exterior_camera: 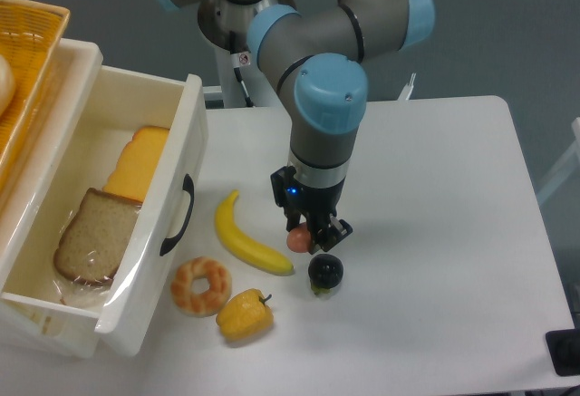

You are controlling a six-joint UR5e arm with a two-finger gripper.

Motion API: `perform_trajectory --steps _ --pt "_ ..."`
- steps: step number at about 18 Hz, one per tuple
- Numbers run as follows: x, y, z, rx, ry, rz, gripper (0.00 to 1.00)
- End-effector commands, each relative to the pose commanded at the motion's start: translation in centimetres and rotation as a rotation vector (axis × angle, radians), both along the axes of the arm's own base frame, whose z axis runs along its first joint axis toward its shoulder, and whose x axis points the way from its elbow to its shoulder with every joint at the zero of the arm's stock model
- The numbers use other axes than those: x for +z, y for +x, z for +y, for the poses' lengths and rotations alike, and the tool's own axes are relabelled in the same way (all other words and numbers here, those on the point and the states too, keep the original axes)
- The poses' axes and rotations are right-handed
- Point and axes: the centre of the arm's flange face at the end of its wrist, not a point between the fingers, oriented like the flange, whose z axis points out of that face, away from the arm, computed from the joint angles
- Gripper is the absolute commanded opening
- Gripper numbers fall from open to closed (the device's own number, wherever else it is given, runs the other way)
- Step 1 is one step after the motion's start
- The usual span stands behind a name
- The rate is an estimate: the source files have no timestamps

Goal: Pick up the egg

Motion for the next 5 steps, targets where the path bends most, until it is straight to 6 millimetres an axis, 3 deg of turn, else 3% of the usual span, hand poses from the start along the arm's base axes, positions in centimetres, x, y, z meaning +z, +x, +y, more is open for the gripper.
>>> perform_trajectory --steps 5 --pt "0.48 0.21 -0.29 -0.004 0.005 0.007 0.24"
